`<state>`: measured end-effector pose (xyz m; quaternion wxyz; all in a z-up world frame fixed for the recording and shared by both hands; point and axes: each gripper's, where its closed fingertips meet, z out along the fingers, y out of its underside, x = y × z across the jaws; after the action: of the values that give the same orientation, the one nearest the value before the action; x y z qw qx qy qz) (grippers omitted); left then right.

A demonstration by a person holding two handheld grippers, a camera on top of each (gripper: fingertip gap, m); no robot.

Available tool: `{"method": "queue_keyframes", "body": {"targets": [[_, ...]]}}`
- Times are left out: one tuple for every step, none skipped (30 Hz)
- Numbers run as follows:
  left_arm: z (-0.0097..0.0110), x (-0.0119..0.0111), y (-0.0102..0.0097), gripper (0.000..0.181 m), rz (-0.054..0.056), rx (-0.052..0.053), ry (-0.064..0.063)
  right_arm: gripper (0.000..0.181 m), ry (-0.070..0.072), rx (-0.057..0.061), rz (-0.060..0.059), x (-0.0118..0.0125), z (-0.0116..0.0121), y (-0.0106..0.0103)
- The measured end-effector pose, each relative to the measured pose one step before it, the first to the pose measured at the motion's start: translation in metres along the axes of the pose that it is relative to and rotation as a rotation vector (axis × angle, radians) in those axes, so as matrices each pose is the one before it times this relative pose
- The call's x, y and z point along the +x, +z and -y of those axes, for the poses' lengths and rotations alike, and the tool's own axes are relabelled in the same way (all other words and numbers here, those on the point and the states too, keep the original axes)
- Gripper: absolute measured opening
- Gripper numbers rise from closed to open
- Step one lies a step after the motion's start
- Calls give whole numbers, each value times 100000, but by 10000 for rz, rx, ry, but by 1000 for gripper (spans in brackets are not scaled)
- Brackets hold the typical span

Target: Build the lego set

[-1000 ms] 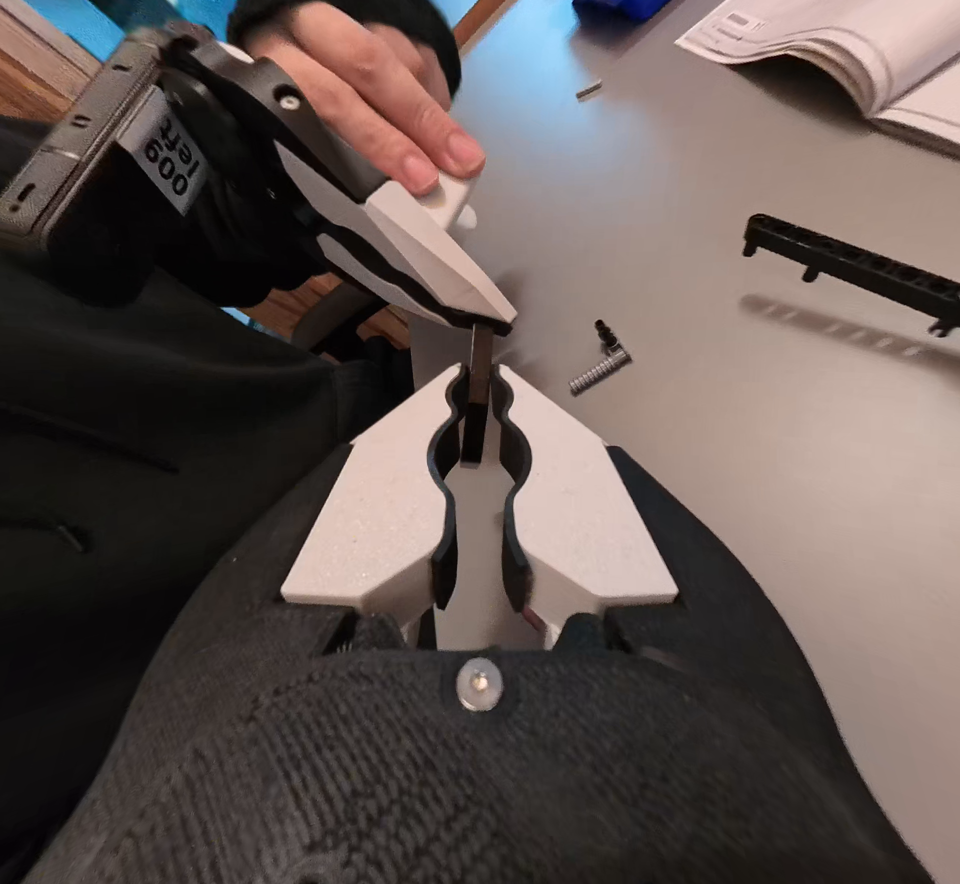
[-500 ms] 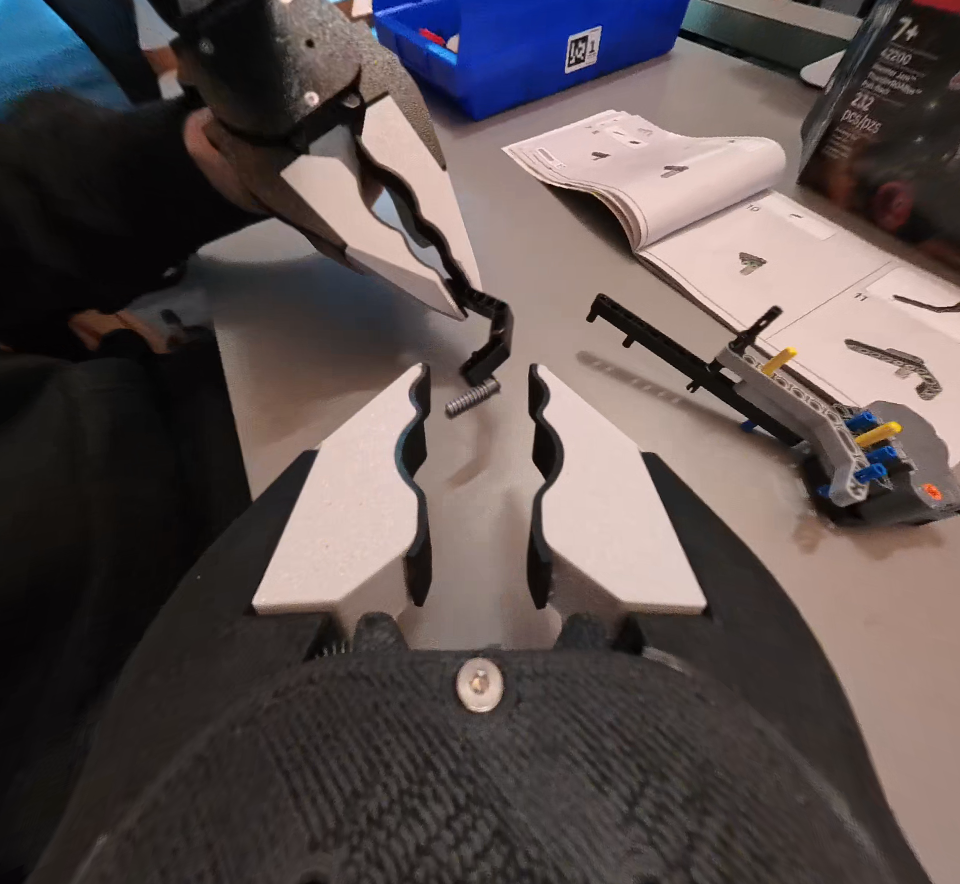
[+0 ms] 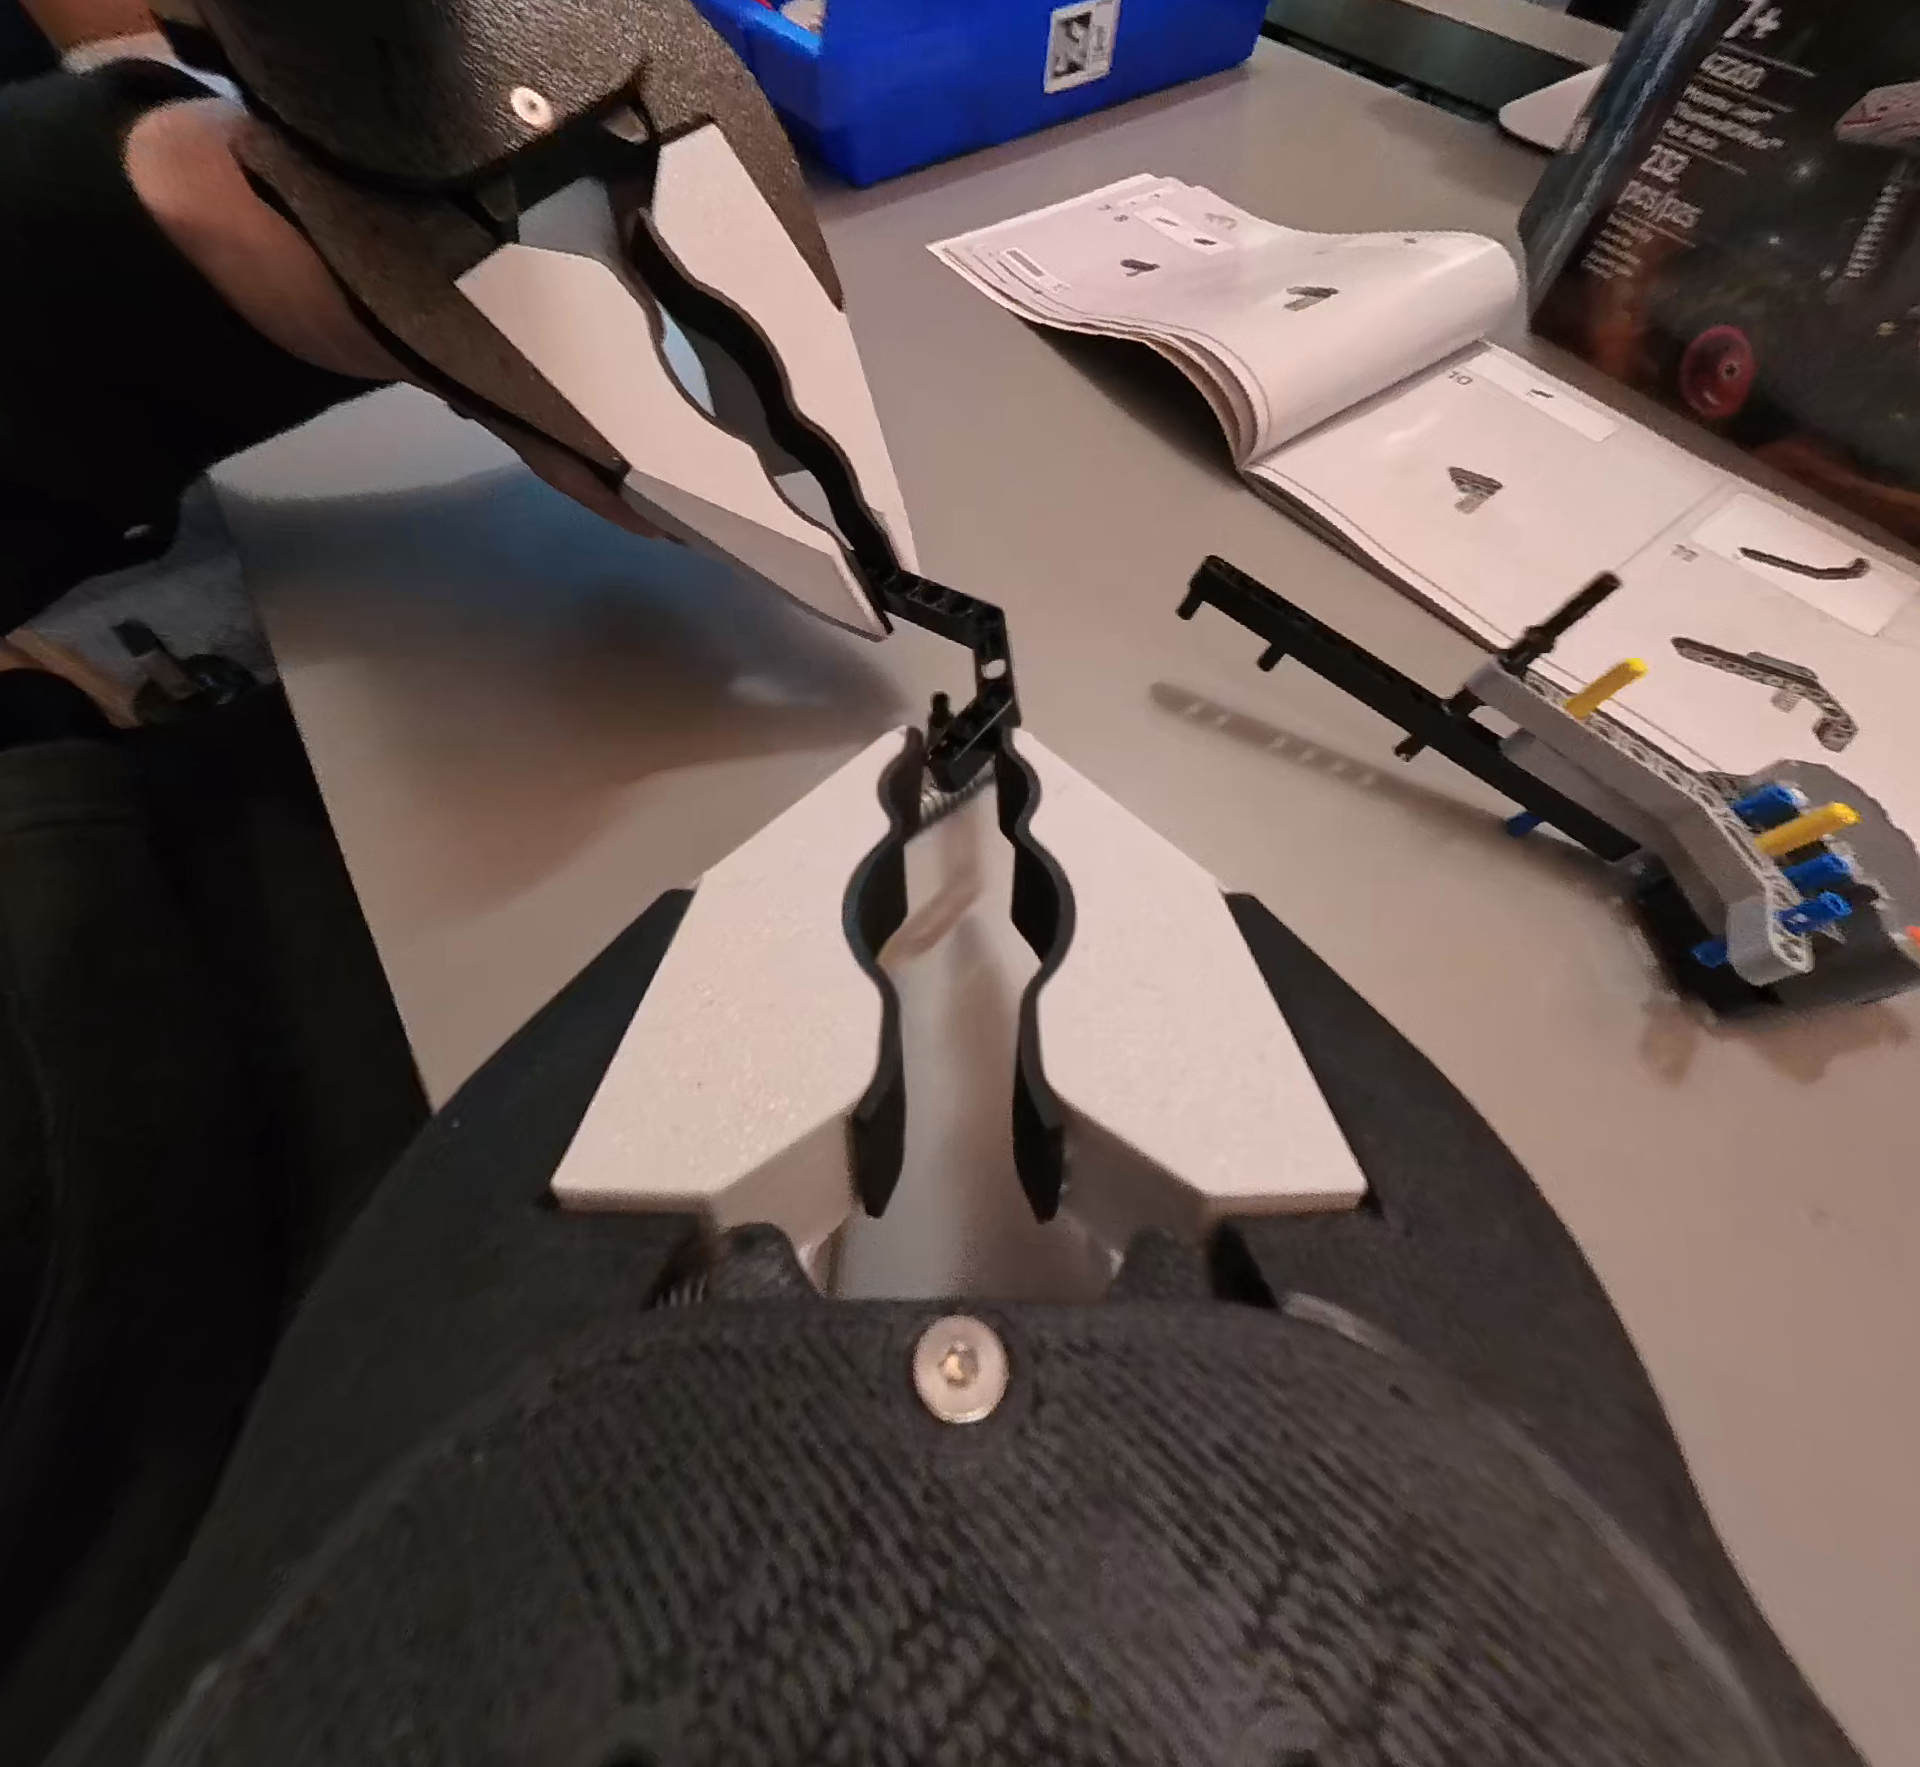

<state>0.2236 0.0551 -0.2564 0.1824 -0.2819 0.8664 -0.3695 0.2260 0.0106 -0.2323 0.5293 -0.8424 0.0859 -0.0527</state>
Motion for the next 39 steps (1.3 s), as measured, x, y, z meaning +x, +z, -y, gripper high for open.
{"method": "queue_keyframes", "body": {"targets": [[28,-16,41,5,11,-10,1,10,-96,-99,-164,103,-142,-13],[3,-3,36,5,-23,-32,7,10,-94,-48,-123,13,-35,-2],[27,-19,15,5,-36,-5,9,10,-131,-42,-152,20,-23,-5],[101,-104,-21,5,21,58,42,10,-111,27,-205,76,44,-28],[142,-142,-25,5,74,98,96,9,-3,36,-185,79,46,10],[146,-119,5,5,88,119,145,9,92,-21,-162,126,-62,48],[99,-55,34,5,62,115,168,9,56,-56,-130,138,-171,65],[90,42,59,5,1,125,139,9,44,-100,-49,63,-318,92],[137,196,69,5,-97,174,84,9,101,-179,35,8,-374,67],[159,204,57,6,-112,217,45,8,135,-109,-37,108,-210,-39],[156,100,49,6,-56,250,51,8,126,46,-18,101,22,-112],[150,93,11,7,-53,279,55,8,215,62,81,1,49,-115],[133,118,-23,10,-90,250,9,8,292,5,156,-44,-24,-54],[52,83,-7,14,-88,164,-69,7,185,38,69,68,47,-40],[-1,45,14,18,-78,99,-96,6,97,40,-10,104,41,-35],[-12,75,23,21,-96,85,-47,6,109,-48,-2,47,-74,27],[1,18,18,23,-44,80,8,6,78,-138,83,-105,-188,114],[10,-46,-16,24,1,48,16,5,-2,-113,8,-41,-125,129],[51,43,-29,25,-58,48,28,5,15,-64,-71,22,-65,108],[111,15,-44,25,-44,92,48,5,61,-15,55,-171,19,104],[122,-185,-59,25,85,113,47,5,120,59,146,-278,147,106],[151,-140,-63,26,45,131,63,5,217,105,151,-247,220,90],[170,104,-55,26,-126,141,76,5,322,145,84,-114,236,52],[153,63,-60,26,-95,127,63,5,283,140,-17,31,217,25],[82,-152,-51,26,45,90,51,6,131,13,-245,357,17,12],[70,-163,-53,26,59,74,64,6,24,3,-403,508,0,-24],[137,-102,-68,28,40,124,88,6,-55,7,-303,284,4,-23],[227,-185,-95,28,122,187,99,6,-32,-31,-230,182,-61,9],[252,-153,-139,28,149,210,94,6,12,-32,-220,173,-59,23],[211,41,-150,29,36,171,107,6,-9,5,-186,123,0,-1],[118,125,-128,29,-16,96,96,6,7,36,-139,90,43,-31],[-53,98,-54,30,2,-28,48,6,14,74,-151,157,90,-71],[-199,165,22,31,-23,-154,45,6,13,79,-101,139,107,-80],[-281,174,91,31,-12,-221,90,6,39,119,-21,73,163,-88],[-324,21,135,32,110,-272,95,5,85,162,-32,133,234,-102],[-360,-34,184,32,151,-323,54,5,109,147,-47,179,208,-94],[-290,47,235,32,77,-301,15,5,98,153,-28,150,213,-105],[-124,14,245,33,91,-216,-7,5,88,152,-37,145,207,-118],[37,-29,192,32,121,-135,17,5,96,117,-40,159,144,-113]]}}
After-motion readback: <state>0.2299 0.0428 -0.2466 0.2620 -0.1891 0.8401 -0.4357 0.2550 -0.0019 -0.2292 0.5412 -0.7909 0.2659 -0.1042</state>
